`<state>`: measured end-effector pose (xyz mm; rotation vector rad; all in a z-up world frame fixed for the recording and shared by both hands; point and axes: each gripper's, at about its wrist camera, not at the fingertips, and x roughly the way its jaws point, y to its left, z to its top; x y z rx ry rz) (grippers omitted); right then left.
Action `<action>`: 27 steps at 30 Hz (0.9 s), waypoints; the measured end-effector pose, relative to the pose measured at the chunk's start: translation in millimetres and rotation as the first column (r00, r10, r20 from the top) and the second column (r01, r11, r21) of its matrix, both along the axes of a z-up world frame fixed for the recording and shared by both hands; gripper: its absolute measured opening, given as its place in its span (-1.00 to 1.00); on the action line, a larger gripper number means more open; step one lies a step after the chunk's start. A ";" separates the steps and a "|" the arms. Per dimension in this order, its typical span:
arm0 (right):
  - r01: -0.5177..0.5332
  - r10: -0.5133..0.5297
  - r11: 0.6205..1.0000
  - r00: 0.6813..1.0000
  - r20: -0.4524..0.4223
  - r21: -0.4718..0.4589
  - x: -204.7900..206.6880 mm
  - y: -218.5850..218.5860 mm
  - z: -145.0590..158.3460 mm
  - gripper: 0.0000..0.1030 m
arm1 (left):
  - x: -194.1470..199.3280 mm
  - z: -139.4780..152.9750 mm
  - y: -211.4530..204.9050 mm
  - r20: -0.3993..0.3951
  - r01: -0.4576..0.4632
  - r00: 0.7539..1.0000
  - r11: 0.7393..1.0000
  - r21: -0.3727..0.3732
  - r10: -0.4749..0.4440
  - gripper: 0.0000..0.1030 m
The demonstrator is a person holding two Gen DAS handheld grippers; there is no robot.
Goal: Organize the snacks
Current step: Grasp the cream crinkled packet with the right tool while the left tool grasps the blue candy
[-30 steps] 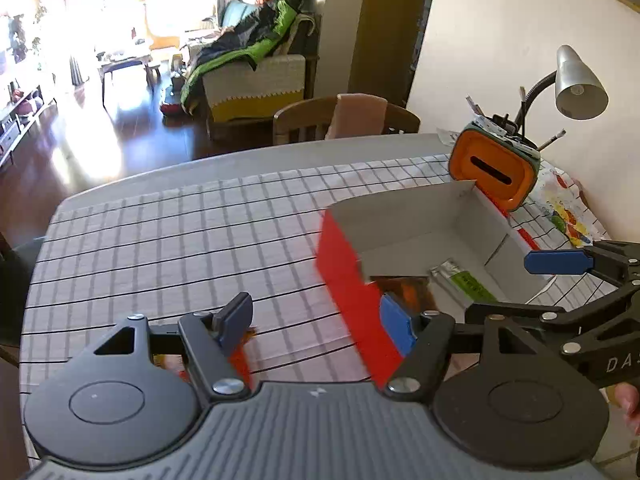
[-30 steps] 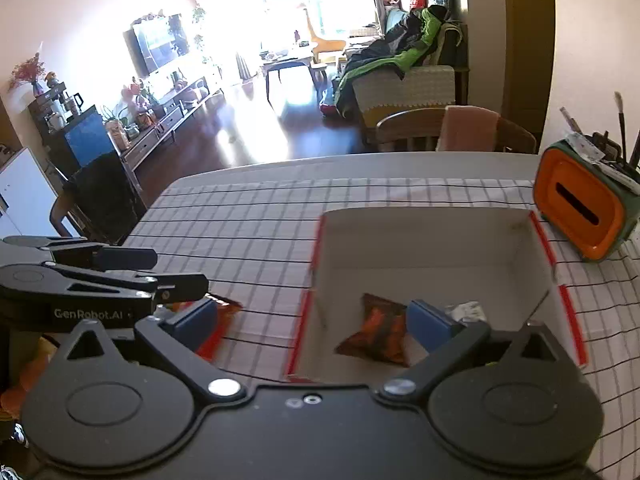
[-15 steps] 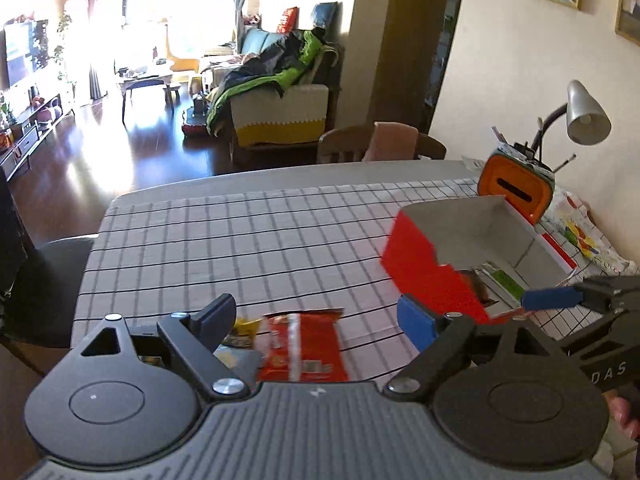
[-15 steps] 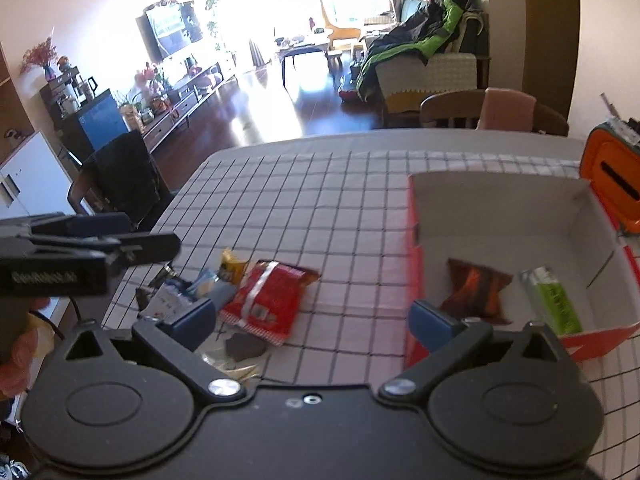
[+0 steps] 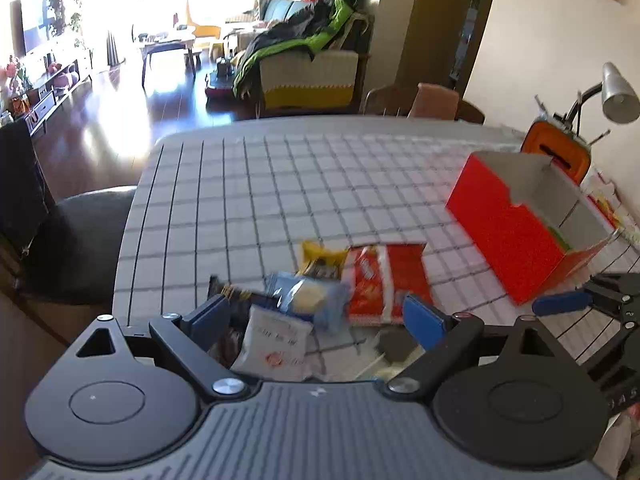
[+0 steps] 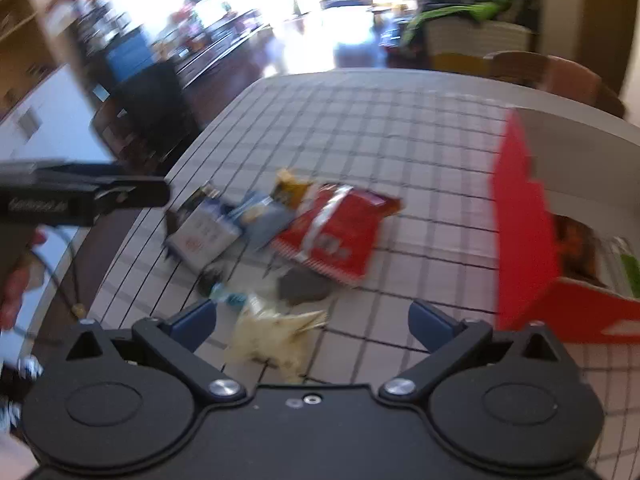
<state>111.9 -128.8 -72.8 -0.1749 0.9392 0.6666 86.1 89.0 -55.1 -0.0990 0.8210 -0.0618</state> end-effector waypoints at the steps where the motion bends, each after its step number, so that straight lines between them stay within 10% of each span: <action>1: -0.025 0.026 1.000 1.000 0.009 -0.016 -1.8 5.0 -3.4 0.99 | -0.5 -4.0 0.2 -0.006 -0.003 1.000 1.000 0.008 0.003 0.83; 7: -0.128 0.128 0.987 0.992 0.001 -0.094 0.6 31.6 -27.0 0.98 | -9.7 -26.9 5.0 -0.041 -0.017 0.999 0.999 0.039 0.018 0.82; 27: 0.078 -0.102 0.985 0.983 -0.153 -0.157 17.0 60.8 -75.4 0.45 | -10.1 -87.1 0.6 -0.191 -0.033 0.980 0.996 0.082 0.048 0.82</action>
